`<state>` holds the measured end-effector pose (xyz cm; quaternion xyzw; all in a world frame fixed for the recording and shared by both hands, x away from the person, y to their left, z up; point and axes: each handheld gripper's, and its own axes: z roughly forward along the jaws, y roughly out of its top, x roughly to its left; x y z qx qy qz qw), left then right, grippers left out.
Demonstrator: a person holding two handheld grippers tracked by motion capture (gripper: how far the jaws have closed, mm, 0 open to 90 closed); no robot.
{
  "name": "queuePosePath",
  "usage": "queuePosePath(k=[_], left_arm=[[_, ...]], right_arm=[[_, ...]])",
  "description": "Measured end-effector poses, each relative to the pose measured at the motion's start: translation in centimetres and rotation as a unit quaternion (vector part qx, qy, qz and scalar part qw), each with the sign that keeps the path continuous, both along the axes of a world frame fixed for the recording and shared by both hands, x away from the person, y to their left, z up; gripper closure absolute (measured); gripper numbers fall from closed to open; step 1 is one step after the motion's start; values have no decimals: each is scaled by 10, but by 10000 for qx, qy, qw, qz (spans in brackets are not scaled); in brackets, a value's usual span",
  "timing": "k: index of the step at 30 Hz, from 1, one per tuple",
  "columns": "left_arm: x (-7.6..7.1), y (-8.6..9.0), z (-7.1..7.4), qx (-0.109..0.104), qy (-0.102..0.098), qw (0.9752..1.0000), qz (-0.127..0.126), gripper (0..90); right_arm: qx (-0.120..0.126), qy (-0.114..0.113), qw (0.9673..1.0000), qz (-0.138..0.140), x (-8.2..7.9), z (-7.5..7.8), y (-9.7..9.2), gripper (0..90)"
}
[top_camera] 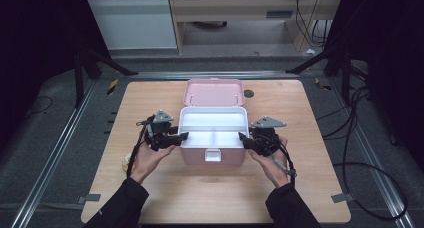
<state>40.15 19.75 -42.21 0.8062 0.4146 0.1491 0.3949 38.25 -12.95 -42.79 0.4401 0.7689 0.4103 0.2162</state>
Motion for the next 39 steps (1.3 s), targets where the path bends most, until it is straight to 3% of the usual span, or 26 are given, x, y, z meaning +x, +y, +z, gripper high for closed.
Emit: queuePosePath(k=[18,21,24,26,29,33,39], left_arm=[[0,7,0,49,-124,9999,95,554],[-2,8,2,86,-211,9997,47,522],[-4,15,9,-21,-348,9994,-29,490],[-5,20,15,-130,-403,9990,-113,461],[-5,26,20,-105,-520,9984,-177,436],[-1,31,24,40,-636,9974,-328,428],[7,34,30,98,-722,9954,-622,436]], right_arm=[[85,-56,9999,48,-1,-2,7,567],[122,-21,9998,134,-1,-1,6,501],[27,-176,9997,146,-2,1,5,424],[99,-252,9995,181,-2,4,1,376],[272,-407,9985,246,-1,11,-8,325],[389,-487,9974,353,1,17,-16,311],[336,-711,9956,519,9,30,-26,338]])
